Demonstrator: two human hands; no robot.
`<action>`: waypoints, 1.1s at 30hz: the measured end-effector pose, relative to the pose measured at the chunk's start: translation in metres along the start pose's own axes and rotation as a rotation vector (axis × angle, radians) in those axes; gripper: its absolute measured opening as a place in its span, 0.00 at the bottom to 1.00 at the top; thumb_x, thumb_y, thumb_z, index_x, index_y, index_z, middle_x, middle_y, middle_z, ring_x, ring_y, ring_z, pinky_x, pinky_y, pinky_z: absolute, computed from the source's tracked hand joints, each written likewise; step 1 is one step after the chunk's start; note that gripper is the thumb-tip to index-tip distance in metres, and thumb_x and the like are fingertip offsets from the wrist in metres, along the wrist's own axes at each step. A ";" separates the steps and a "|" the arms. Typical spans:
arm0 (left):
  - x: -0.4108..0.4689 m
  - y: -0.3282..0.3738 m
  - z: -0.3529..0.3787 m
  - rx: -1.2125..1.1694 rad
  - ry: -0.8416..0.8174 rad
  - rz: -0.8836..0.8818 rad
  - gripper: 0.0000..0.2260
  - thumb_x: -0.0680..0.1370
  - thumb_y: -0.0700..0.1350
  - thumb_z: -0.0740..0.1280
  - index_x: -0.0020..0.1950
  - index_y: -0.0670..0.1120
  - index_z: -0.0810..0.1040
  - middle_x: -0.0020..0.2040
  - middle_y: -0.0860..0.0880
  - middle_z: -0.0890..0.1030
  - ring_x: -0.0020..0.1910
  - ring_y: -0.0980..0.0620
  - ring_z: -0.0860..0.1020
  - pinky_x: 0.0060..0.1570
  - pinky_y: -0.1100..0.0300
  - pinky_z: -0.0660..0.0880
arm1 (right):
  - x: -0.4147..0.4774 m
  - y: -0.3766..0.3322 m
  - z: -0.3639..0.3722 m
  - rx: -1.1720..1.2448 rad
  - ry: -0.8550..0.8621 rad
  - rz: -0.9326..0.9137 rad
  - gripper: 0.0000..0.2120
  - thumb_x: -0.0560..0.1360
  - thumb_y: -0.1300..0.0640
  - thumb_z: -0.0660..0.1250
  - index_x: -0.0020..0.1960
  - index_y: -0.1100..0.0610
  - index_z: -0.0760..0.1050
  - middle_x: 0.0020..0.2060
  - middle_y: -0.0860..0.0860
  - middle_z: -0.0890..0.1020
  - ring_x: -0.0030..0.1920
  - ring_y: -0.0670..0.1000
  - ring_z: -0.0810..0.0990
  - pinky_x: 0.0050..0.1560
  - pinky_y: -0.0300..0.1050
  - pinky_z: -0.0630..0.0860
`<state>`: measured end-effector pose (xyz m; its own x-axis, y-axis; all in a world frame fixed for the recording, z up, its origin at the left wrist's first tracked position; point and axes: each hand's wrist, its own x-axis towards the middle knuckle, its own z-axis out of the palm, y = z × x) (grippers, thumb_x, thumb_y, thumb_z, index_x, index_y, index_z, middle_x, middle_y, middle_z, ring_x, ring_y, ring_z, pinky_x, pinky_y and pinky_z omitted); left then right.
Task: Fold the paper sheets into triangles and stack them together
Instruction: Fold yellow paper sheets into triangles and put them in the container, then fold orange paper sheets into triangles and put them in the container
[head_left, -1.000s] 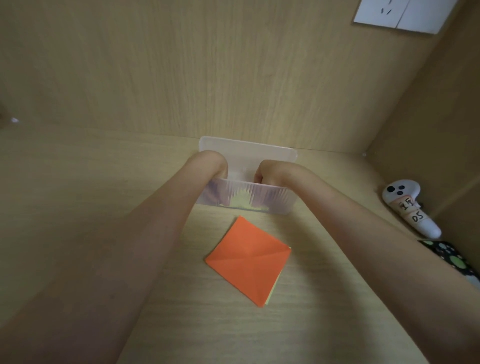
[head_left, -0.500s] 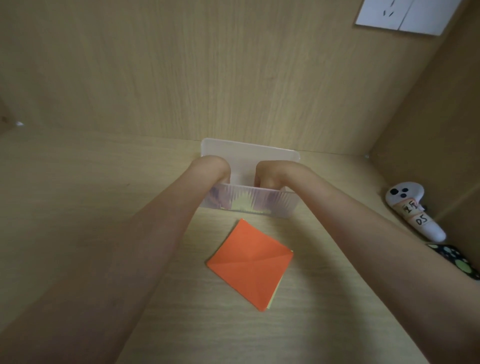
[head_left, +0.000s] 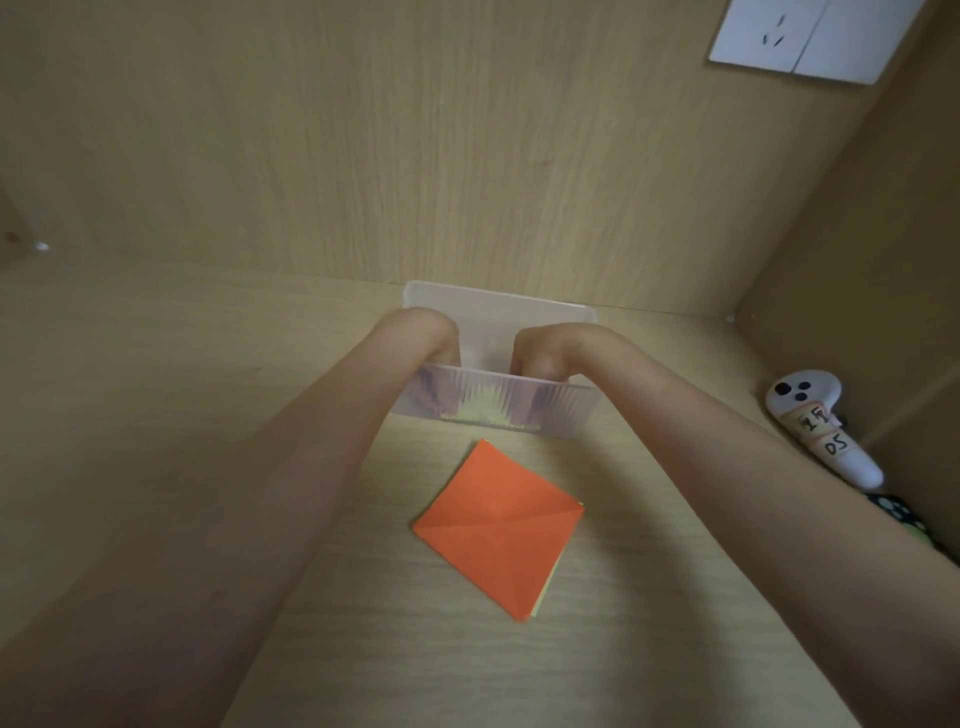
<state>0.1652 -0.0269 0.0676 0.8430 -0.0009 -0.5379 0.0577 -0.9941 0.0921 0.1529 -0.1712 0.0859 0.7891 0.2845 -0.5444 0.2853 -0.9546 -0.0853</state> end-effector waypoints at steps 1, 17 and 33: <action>-0.002 0.000 -0.001 0.011 -0.037 0.011 0.06 0.73 0.48 0.71 0.47 0.50 0.79 0.48 0.47 0.81 0.47 0.51 0.76 0.54 0.58 0.73 | -0.001 0.000 0.000 0.049 0.002 -0.009 0.17 0.67 0.55 0.75 0.52 0.62 0.81 0.39 0.51 0.81 0.39 0.48 0.79 0.34 0.36 0.73; -0.031 0.001 -0.015 -0.465 0.111 0.187 0.12 0.69 0.36 0.75 0.51 0.38 0.81 0.35 0.45 0.83 0.35 0.52 0.82 0.47 0.58 0.80 | -0.017 0.028 -0.005 0.666 0.044 -0.233 0.05 0.69 0.69 0.72 0.41 0.61 0.81 0.29 0.52 0.80 0.27 0.43 0.77 0.33 0.33 0.76; -0.096 -0.015 0.020 -0.905 0.686 0.442 0.02 0.71 0.38 0.72 0.40 0.45 0.81 0.31 0.49 0.78 0.25 0.65 0.73 0.28 0.71 0.68 | -0.105 0.010 0.028 0.902 0.414 -0.456 0.02 0.70 0.68 0.71 0.42 0.63 0.79 0.31 0.52 0.81 0.29 0.46 0.74 0.27 0.37 0.71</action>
<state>0.0731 -0.0137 0.1009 0.9761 0.0101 0.2171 -0.1847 -0.4877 0.8532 0.0580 -0.2133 0.1183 0.8806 0.4739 0.0019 0.2264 -0.4171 -0.8802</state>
